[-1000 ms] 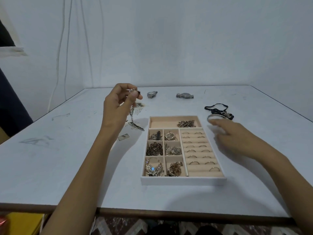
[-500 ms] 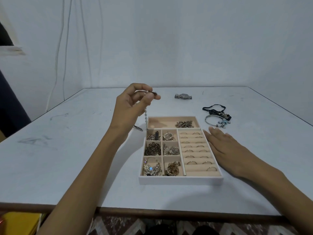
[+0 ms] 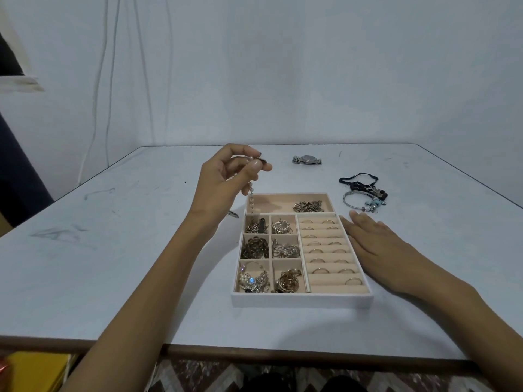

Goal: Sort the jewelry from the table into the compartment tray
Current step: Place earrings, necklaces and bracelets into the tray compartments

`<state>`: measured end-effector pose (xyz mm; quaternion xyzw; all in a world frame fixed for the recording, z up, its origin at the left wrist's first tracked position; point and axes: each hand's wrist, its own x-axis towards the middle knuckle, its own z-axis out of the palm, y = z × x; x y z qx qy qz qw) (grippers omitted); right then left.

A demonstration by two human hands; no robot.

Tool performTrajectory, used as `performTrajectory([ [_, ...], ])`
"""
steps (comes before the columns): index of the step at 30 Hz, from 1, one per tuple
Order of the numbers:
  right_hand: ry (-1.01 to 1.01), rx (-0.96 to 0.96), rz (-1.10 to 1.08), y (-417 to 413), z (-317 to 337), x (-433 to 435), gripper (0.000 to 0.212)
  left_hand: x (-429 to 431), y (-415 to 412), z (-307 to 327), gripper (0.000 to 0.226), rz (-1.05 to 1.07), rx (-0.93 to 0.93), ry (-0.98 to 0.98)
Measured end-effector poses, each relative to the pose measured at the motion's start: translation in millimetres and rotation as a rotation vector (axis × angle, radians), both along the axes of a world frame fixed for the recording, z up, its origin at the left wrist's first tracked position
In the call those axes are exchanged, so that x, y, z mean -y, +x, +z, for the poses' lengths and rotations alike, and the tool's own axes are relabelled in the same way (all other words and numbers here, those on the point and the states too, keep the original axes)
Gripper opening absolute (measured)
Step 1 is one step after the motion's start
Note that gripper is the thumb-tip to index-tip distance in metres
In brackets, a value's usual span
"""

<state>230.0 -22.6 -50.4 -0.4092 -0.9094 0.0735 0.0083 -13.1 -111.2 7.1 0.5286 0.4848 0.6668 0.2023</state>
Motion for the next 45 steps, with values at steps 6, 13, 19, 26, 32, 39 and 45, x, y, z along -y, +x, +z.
performTrajectory([
  [6,-0.016,-0.056,-0.002,1,-1,-3,0.051,-1,-1,-2,0.008,0.009,-0.018,-0.051],
  [13,-0.011,-0.067,0.010,1,-1,-3,0.051,-2,-7,-6,0.010,0.025,-0.143,-0.181],
  [19,-0.005,-0.081,0.006,2,-1,-3,0.051,-1,-8,-8,0.005,0.040,-0.278,-0.288],
  [26,-0.001,-0.064,0.004,2,1,-2,0.051,1,-13,-12,0.005,0.067,-0.508,-0.470],
  [32,-0.007,-0.076,0.005,2,2,-1,0.051,0,-20,-14,0.007,0.060,-0.623,-0.484],
  [39,-0.017,-0.081,0.008,2,2,-2,0.051,0,-25,-18,0.024,0.129,-0.678,-0.575],
  [45,-0.018,-0.081,0.006,3,2,-2,0.051,-2,-28,-19,0.016,0.146,-0.715,-0.562],
])
